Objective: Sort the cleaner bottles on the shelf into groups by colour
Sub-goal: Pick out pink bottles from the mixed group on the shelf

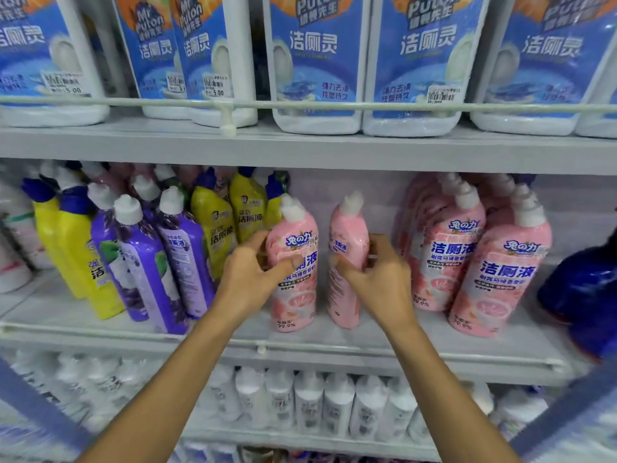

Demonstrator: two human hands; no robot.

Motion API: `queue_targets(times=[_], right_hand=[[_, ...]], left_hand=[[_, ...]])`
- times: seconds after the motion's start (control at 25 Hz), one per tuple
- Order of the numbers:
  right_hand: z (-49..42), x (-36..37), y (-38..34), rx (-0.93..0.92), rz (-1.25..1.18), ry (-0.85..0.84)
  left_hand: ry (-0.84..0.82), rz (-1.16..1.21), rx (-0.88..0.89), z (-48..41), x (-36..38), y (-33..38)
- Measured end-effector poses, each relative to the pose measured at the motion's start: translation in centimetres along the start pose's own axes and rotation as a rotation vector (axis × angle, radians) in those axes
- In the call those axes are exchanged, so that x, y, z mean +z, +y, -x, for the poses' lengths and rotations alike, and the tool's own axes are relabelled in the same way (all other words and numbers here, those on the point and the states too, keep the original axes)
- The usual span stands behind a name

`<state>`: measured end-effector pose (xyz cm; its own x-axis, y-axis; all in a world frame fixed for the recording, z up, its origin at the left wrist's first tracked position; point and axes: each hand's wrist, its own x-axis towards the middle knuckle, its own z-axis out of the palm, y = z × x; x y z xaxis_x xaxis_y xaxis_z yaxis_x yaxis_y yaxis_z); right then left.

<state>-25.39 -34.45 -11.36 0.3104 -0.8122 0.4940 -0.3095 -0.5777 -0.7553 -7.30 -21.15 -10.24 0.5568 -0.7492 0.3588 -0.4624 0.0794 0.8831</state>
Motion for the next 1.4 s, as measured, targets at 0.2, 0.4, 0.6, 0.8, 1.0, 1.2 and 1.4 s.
queue_targets(times=[0.2, 0.4, 0.6, 0.8, 1.0, 1.2, 1.4], right_hand=[[-1.1, -2.4, 1.3, 0.197, -0.532, -0.362], [-3.3, -2.1, 2.4, 0.244, -0.763, -0.568], [-1.8, -0.7, 1.8, 0.258, -0.637, -0.435], [2.1, -1.0, 2.8, 0.14, -0.445, -0.082], [5.8, -2.8, 5.2, 0.095, -0.282, -0.002], [7.0, -7.4, 6.6, 0.118, -0.181, 0.156], [7.4, -13.1, 9.1, 0.168, -0.136, 0.241]], left_hand=[[-0.074, -0.01, -0.017, 1.0, 0.5, -2.3], [-0.163, 0.095, -0.029, 0.4, 0.6, -2.6], [-0.195, 0.125, -0.028, -0.1, 1.2, -2.3], [-0.205, 0.15, -0.004, -0.4, 3.3, -2.1], [-0.25, 0.212, 0.019, -0.8, 7.4, -1.5], [-0.347, 0.233, 0.07, -0.6, 12.8, 0.3], [-0.42, 0.248, 0.122, -0.3, 16.8, 1.8]])
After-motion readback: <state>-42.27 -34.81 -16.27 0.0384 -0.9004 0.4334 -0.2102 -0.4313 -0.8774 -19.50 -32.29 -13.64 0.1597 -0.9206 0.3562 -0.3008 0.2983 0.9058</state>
